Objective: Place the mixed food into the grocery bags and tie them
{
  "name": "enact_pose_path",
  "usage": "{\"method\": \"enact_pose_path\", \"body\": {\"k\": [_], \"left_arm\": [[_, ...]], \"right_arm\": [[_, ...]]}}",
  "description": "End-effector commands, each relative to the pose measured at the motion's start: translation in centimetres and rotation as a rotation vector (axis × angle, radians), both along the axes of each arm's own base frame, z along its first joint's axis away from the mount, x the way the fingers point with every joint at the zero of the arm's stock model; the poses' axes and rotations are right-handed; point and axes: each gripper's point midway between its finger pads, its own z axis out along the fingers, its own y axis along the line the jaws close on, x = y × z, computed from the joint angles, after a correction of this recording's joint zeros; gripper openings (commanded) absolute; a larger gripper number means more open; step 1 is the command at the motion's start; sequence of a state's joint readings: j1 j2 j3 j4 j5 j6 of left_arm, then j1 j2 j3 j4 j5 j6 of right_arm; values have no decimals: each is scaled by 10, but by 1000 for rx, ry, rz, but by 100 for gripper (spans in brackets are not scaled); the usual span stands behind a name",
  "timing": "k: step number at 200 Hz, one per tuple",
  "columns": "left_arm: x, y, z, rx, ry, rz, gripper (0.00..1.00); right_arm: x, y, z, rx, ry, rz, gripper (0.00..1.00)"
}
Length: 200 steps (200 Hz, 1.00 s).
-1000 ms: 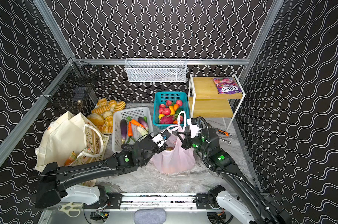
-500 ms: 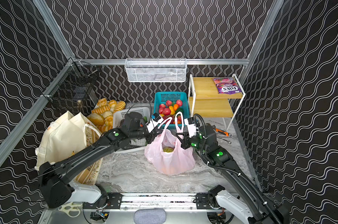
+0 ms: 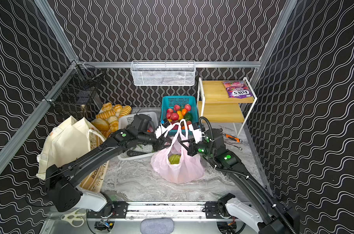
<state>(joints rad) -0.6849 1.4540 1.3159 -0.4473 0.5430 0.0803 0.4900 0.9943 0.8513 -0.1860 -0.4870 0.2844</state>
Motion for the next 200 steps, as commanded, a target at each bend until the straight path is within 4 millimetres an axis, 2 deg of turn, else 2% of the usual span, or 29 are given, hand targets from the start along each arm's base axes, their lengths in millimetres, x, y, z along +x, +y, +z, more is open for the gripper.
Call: {"method": "enact_pose_path", "body": {"k": [1, 65, 101, 111, 140, 175, 200], "left_arm": [[-1, 9, 0, 34, 12, 36, 39], [-8, 29, 20, 21, -37, 112, 67], [-12, 37, 21, 19, -48, 136, 80], [-14, 39, 23, 21, -48, 141, 82], [-16, 45, 46, -22, -117, 156, 85], [-9, 63, 46, 13, -249, 216, 86], [-18, 58, 47, -48, -292, 163, 90]], "right_arm": [[1, 5, 10, 46, -11, 15, 7], [8, 1, 6, 47, 9, -39, 7], [7, 2, 4, 54, 19, -39, 7], [8, 2, 3, 53, 21, -42, 7], [8, 2, 2, 49, 23, -41, 7], [9, 3, 2, 56, 26, -38, 7], [9, 3, 0, 55, 29, -38, 7]]}}
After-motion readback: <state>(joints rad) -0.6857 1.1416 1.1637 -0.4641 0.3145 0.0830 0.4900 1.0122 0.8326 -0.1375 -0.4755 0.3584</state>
